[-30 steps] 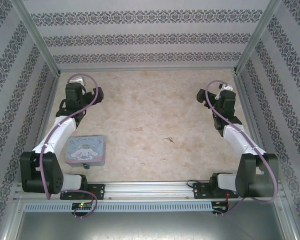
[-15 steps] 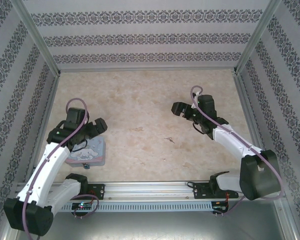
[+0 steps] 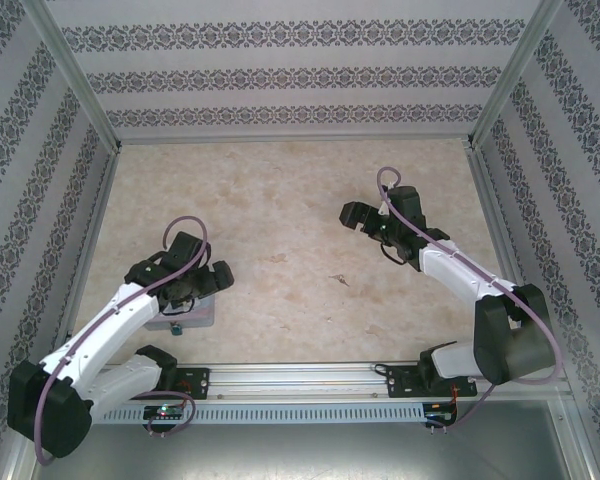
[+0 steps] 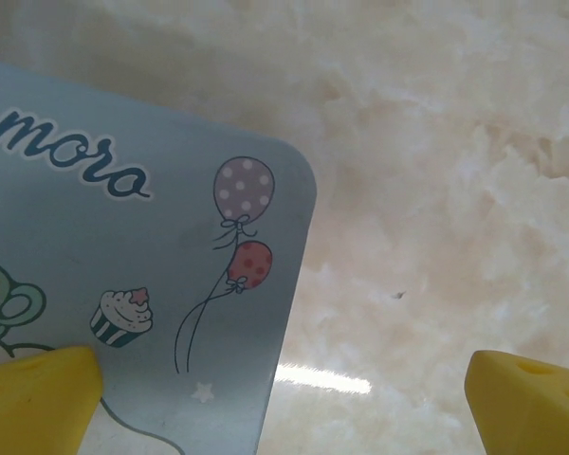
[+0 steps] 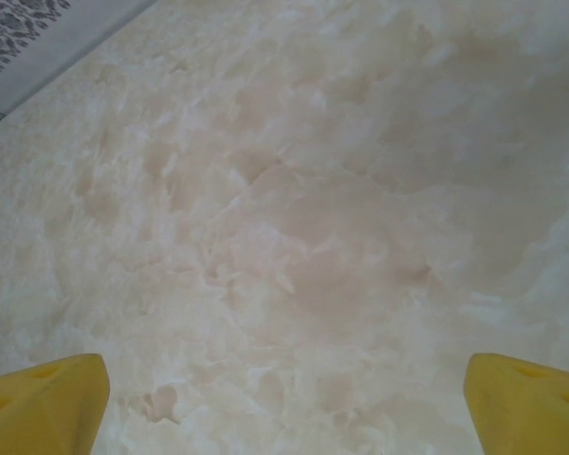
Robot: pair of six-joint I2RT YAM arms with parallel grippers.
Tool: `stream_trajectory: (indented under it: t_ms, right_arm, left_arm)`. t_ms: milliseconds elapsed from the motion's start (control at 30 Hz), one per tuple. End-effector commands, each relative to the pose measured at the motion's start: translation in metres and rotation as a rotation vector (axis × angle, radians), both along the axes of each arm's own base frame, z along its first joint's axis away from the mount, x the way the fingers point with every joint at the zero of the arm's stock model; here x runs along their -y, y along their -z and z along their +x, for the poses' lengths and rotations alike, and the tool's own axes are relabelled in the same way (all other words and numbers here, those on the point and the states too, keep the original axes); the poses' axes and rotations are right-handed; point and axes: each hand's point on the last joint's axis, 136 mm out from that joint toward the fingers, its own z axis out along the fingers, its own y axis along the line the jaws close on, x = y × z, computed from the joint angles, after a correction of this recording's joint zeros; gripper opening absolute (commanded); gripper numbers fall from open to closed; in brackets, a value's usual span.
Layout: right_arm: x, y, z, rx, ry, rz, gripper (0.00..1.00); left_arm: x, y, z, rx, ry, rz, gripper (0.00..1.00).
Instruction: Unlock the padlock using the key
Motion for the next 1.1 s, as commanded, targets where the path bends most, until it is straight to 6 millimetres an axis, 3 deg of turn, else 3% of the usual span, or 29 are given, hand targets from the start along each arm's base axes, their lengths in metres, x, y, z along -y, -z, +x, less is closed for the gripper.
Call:
stream_trajectory:
  t_ms: [0,233,400,500,600,700,800,1067]
  right_arm:
    - [0.007,-0.009,-0.001,0.004,0.024,-0.041,0.98]
    - [0.015,0.01,-0.014,-0.063,0.044,-0.063,0.98]
    - [0.008,0.018,-0.023,-0.086,0.015,-0.022,0.98]
    - [0.004,0.021,-0.025,-0.097,-0.004,-0.004,0.98]
    - [0.003,0.022,-0.029,-0.105,-0.014,0.005,0.97]
    - [0.004,0.021,-0.033,-0.099,-0.015,0.007,0.96]
    - [0.005,0.021,-0.034,-0.095,-0.011,0.002,0.95]
    - [-0.009,0.017,-0.017,-0.097,-0.039,0.047,0.88]
  left_arm:
    - [0.021,0.008,0.015,0.025,0.016,-0.042,1.0]
    - [0.073,0.007,0.062,0.082,0.103,-0.086,1.0]
    - [0.147,-0.002,0.114,0.131,0.225,-0.121,1.0]
    - [0.197,-0.028,0.151,0.179,0.294,-0.15,1.0]
    - [0.218,-0.06,0.174,0.222,0.305,-0.184,1.0]
    - [0.213,-0.081,0.175,0.269,0.324,-0.168,0.99]
    - [0.183,-0.084,0.165,0.291,0.303,-0.117,0.99]
    - [0.08,-0.052,0.147,0.281,0.149,-0.061,0.99]
